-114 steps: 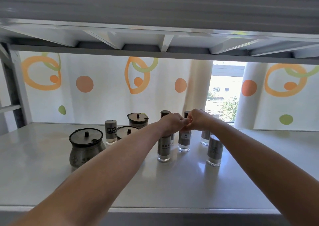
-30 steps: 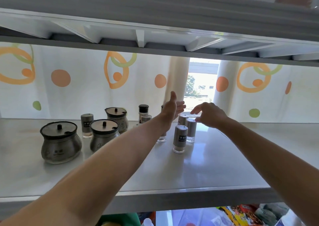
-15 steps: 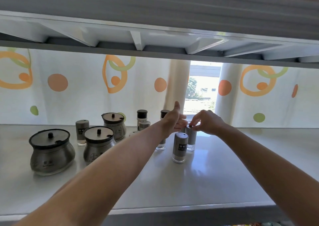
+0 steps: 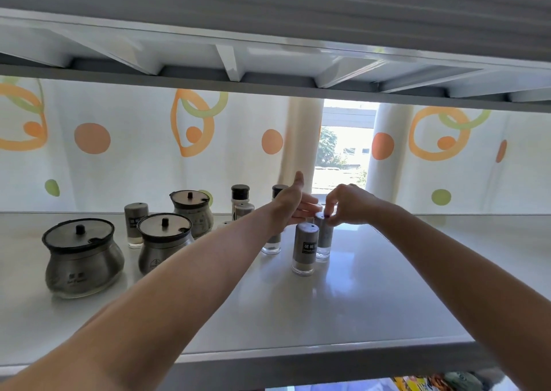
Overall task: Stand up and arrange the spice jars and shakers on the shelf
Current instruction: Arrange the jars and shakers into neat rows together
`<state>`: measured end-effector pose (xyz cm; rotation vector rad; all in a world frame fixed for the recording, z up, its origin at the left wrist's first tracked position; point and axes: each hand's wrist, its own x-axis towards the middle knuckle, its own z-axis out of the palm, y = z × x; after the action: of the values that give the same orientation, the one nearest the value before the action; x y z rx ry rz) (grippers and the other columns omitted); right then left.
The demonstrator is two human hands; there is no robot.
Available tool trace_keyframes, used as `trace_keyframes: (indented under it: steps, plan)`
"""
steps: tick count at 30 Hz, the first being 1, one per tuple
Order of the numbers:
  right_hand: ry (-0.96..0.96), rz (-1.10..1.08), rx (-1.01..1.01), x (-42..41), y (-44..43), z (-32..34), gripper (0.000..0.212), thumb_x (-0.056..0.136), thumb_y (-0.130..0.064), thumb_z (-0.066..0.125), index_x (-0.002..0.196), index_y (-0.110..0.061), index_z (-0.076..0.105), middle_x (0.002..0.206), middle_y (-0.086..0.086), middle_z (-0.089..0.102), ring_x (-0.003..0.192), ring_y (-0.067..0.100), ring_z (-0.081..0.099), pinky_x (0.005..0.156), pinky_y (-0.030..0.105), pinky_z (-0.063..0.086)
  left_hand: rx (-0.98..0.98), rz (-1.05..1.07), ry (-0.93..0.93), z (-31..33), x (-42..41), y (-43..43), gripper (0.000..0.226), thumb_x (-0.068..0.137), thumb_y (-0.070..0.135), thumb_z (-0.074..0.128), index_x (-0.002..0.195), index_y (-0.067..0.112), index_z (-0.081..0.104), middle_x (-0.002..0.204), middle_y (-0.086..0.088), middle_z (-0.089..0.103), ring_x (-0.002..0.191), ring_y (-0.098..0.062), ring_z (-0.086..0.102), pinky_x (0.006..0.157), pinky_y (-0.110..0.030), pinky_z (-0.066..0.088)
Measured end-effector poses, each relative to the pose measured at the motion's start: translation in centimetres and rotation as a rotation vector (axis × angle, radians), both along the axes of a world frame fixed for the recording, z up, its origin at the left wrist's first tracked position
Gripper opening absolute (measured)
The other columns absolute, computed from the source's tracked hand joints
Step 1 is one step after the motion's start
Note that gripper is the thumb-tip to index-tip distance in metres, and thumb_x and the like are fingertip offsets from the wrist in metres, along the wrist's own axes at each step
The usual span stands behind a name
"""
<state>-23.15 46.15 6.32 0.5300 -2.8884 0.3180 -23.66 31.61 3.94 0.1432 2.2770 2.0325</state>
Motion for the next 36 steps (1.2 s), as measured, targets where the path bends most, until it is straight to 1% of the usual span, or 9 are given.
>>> trace_keyframes:
  steps: [3,7,10,13,16,20,25,29,36]
  plan:
    - [0.03,0.01,0.045,-0.1,0.0,-0.1,0.015,0.071,-0.019,0.077,0.085,-0.017,0.071,0.099,0.005,0.071,0.099,0.02,0.059,0.085,0.036,0.052,0.015,0.003,-0.013,-0.2,0.1,-0.1,0.081,0.097,0.057,0.015,0.117,-0.005,0.061,0.117,-0.021,0.066,0.097,-0.026,0.063,0.086,-0.031,0.05]
    - [0.062,-0.018,0.045,0.2,-0.4,0.0,0.016,0.067,-0.028,0.08,0.071,-0.02,0.067,0.089,0.003,0.07,0.088,0.02,0.062,0.073,0.031,0.05,0.018,-0.006,-0.023,-0.4,0.4,0.1,0.079,0.097,0.057,0.017,0.113,-0.004,0.064,0.105,-0.016,0.067,0.097,-0.026,0.064,0.08,-0.028,0.05]
    - [0.077,-0.014,0.077,0.8,-0.8,0.0,0.03,0.067,-0.037,0.079,0.058,-0.026,0.052,0.081,0.0,0.063,0.081,0.019,0.058,0.066,0.027,0.043,0.001,0.003,-0.005,-0.3,0.5,0.3,0.075,0.097,0.056,0.019,0.097,-0.001,0.067,0.095,-0.013,0.068,0.093,-0.025,0.064,0.079,-0.027,0.05]
    - [0.066,0.004,0.137,1.2,-0.8,0.2,0.023,0.071,-0.035,0.076,0.067,-0.023,0.056,0.09,0.001,0.064,0.088,0.019,0.057,0.073,0.031,0.047,-0.009,0.042,0.003,-0.1,0.7,0.6,0.07,0.098,0.055,0.019,0.082,0.004,0.064,0.083,-0.007,0.066,0.078,-0.018,0.062,0.071,-0.023,0.046]
    - [0.019,0.054,0.161,1.0,-0.5,0.5,0.015,0.074,-0.025,0.075,0.085,-0.016,0.069,0.097,0.006,0.068,0.094,0.021,0.059,0.085,0.036,0.052,-0.039,0.033,0.0,0.0,1.0,0.4,0.074,0.098,0.055,0.016,0.097,0.0,0.066,0.098,-0.013,0.069,0.087,-0.021,0.063,0.077,-0.024,0.046]
    - [0.046,0.069,0.139,1.2,-0.7,0.5,0.018,0.074,-0.023,0.075,0.085,-0.01,0.071,0.094,0.01,0.07,0.086,0.018,0.051,0.081,0.033,0.048,-0.07,0.016,-0.017,-0.1,1.5,0.1,0.078,0.098,0.054,0.017,0.112,-0.004,0.066,0.115,-0.017,0.068,0.094,-0.022,0.063,0.071,-0.022,0.047]
    - [0.047,0.074,0.125,1.3,-0.8,0.7,0.013,0.07,-0.024,0.078,0.073,-0.015,0.068,0.092,0.011,0.069,0.085,0.017,0.05,0.08,0.033,0.048,-0.108,0.013,-0.032,-0.1,1.6,0.0,0.079,0.098,0.056,0.017,0.112,-0.002,0.068,0.113,-0.015,0.07,0.089,-0.02,0.063,0.066,-0.024,0.046]
    - [0.031,0.069,0.124,1.5,-0.6,0.8,0.018,0.068,-0.024,0.08,0.067,-0.018,0.063,0.09,0.009,0.068,0.085,0.017,0.051,0.079,0.033,0.048,-0.114,0.011,-0.034,-0.4,1.7,-0.1,0.08,0.098,0.056,0.015,0.111,-0.002,0.068,0.092,-0.009,0.07,0.076,-0.014,0.061,0.065,-0.024,0.045]
    - [-0.038,0.089,0.165,1.4,-0.6,1.6,0.021,0.066,-0.024,0.082,0.065,-0.017,0.061,0.082,0.005,0.068,0.083,0.021,0.063,0.08,0.034,0.052,-0.126,0.015,-0.028,-0.3,1.7,0.0,0.077,0.098,0.055,0.017,0.103,-0.001,0.069,0.103,-0.012,0.069,0.076,-0.014,0.062,0.063,-0.024,0.044]
